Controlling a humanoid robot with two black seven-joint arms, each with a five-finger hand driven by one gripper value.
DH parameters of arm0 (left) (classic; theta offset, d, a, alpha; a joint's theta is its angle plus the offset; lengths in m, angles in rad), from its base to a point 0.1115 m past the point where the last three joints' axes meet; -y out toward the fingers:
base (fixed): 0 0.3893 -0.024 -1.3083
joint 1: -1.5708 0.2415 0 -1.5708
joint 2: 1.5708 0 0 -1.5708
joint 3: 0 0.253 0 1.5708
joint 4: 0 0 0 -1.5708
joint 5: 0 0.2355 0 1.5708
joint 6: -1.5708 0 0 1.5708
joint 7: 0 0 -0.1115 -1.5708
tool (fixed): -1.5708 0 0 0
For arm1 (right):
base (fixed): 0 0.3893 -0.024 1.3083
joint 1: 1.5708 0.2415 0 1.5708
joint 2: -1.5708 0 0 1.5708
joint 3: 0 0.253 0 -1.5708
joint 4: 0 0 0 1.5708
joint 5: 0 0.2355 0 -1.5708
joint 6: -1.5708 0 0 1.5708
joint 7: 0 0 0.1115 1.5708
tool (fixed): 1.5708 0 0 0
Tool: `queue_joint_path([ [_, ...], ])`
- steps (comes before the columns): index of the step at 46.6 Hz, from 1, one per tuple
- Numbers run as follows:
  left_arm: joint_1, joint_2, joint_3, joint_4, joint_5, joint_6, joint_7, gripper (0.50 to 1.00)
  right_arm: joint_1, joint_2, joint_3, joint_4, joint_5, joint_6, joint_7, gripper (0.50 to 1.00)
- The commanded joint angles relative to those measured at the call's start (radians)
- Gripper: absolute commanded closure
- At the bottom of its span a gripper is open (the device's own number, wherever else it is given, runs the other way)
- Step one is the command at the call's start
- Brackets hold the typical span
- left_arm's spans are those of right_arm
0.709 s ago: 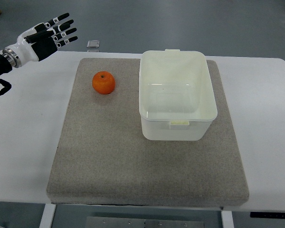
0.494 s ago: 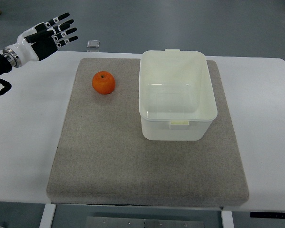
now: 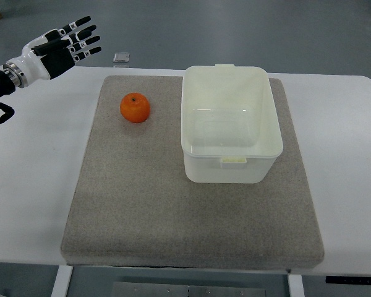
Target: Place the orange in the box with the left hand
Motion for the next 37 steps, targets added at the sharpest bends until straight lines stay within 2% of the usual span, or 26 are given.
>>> queue_joint_path([
  [1, 0.001, 0.001, 0.003, -0.001, 0.023, 0.0, -0.002, 0.501, 0.0, 0.0, 0.0, 0.0, 0.0, 0.0, 0.0, 0.574],
  [15, -0.045, 0.007, 0.002, -0.001, 0.433, 0.0, -0.019, 0.504, 0.0, 0.0, 0.0, 0.0, 0.0, 0.0, 0.0, 0.574],
  [26, -0.081, 0.007, 0.002, -0.011, 0.747, 0.0, -0.115, 0.504, 0.0, 0.0, 0.0, 0.0, 0.0, 0.0, 0.0, 0.574],
  [37, -0.085, 0.009, 0.003, -0.119, 1.037, 0.0, -0.168, 0.504, 0.0, 0.0, 0.0, 0.0, 0.0, 0.0, 0.0, 0.574],
])
